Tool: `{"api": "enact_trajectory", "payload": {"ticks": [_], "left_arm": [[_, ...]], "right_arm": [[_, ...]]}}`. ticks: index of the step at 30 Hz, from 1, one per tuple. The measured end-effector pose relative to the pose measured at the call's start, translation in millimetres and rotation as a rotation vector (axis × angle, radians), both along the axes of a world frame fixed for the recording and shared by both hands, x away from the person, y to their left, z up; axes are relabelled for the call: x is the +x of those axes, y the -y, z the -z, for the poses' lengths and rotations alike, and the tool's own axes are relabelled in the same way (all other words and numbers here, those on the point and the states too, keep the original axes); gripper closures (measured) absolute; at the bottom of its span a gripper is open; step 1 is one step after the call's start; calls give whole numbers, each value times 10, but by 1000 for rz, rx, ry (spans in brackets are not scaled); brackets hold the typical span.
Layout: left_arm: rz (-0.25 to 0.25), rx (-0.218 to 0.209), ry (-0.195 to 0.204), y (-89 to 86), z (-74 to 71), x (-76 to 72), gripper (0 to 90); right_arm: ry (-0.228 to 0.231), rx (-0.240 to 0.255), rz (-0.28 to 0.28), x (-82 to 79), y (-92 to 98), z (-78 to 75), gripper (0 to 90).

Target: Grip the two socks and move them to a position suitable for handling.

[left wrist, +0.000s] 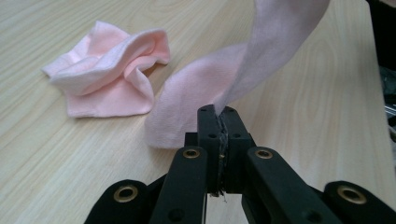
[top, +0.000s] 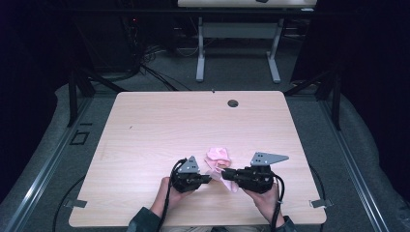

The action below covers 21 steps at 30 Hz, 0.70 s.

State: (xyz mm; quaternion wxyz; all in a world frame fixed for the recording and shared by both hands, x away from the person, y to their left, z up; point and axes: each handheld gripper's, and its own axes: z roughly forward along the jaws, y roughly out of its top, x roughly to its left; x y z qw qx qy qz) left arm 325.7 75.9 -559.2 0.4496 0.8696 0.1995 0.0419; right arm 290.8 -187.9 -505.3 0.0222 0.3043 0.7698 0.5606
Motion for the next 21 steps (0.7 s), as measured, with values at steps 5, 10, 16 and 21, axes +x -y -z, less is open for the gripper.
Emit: {"api": "enact_trajectory", "payload": {"ticks": [5, 10, 16, 21], "left_arm": [[3, 37, -47, -142, -323, -120, 890], [6, 135, -193, -155, -555, -115, 887], [-30, 215, -280, 23, -184, 129, 724], [-96, 152, -274, -95, -99, 181, 530]], "right_arm": [[-8, 27, 31, -59, 35, 25, 830], [-40, -32, 85, -125, 17, 139, 827], [-97, -222, 185, -23, -23, 473, 812], [-136, -285, 230, 37, 69, 587, 681]]}}
